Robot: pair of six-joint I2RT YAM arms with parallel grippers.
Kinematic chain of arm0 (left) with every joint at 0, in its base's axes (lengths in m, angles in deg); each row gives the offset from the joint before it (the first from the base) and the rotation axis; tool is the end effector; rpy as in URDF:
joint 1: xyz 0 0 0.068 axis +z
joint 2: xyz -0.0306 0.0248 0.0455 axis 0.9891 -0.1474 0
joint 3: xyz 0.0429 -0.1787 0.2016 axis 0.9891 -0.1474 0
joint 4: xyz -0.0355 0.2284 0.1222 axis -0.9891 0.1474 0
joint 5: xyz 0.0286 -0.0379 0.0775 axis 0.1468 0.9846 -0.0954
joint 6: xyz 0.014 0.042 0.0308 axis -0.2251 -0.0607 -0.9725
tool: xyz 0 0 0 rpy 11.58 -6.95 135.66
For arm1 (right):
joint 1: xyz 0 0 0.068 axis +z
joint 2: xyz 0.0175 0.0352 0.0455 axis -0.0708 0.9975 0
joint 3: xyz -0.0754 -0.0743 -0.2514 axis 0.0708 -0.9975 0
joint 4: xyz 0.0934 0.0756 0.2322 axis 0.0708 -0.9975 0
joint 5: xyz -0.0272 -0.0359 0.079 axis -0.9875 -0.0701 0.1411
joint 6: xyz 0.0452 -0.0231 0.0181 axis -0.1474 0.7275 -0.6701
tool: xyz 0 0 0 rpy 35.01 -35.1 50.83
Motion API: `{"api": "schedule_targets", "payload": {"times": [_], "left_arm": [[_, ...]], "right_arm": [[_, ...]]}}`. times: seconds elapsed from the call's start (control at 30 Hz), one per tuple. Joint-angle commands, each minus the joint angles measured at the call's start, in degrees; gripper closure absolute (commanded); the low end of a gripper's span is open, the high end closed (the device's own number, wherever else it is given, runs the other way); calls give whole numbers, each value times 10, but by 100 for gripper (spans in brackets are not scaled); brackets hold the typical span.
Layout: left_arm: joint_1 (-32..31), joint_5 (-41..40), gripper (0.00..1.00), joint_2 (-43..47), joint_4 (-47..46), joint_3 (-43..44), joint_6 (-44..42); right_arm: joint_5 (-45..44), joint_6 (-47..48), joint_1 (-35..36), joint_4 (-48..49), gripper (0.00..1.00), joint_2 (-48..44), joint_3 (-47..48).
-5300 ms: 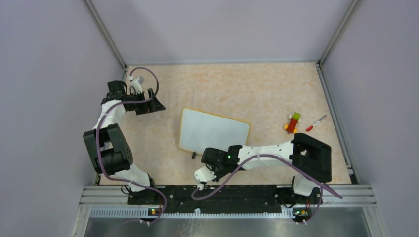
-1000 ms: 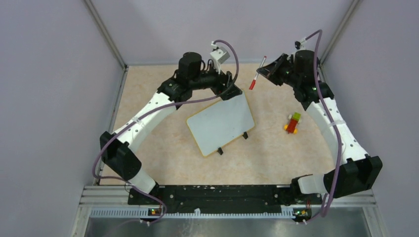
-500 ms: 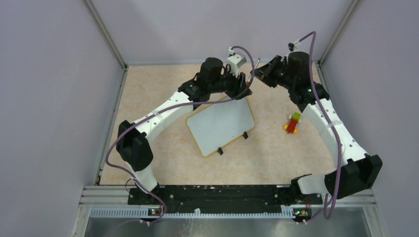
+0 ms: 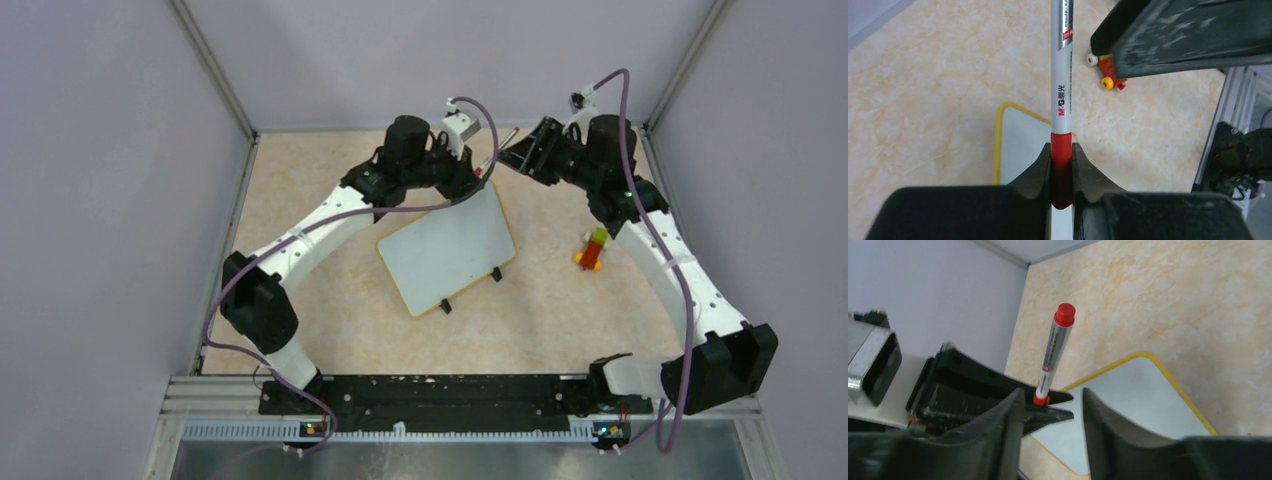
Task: Write a sentence on the whiteboard
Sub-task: Pass from the right arm to the left, then pass from the left arm to the right
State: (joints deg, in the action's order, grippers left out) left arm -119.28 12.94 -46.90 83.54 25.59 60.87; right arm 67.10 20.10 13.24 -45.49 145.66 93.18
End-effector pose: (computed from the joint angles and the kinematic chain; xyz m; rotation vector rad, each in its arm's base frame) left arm 0.3072 -0.2572 0.3725 0.8472 1.8142 -0.9193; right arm 0.2753 0.0983 0.4000 0.1617 1.9577 1.0155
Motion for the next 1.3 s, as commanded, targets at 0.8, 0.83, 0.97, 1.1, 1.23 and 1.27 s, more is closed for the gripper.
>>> {"api": "schedule_targets", "payload": {"times": [0.8, 0.83, 0.97, 1.1, 1.23, 1.27], "left_arm": [[15, 214, 100, 121, 289, -30, -392], [11, 214, 100, 120, 296, -28, -400], [-3, 201, 100, 112, 312, -18, -406], [-8, 198, 100, 108, 313, -14, -405], [-15, 192, 100, 104, 318, -9, -409], [-18, 189, 100, 102, 321, -7, -411]], "right_arm": [[405, 274, 27, -125, 46, -9, 17], [402, 282, 34, -132, 49, -7, 21], [387, 303, 53, -154, 55, -1, 26], [376, 318, 62, -172, 58, 4, 34], [365, 331, 73, -184, 63, 6, 41], [363, 333, 75, -185, 66, 6, 41]]}}
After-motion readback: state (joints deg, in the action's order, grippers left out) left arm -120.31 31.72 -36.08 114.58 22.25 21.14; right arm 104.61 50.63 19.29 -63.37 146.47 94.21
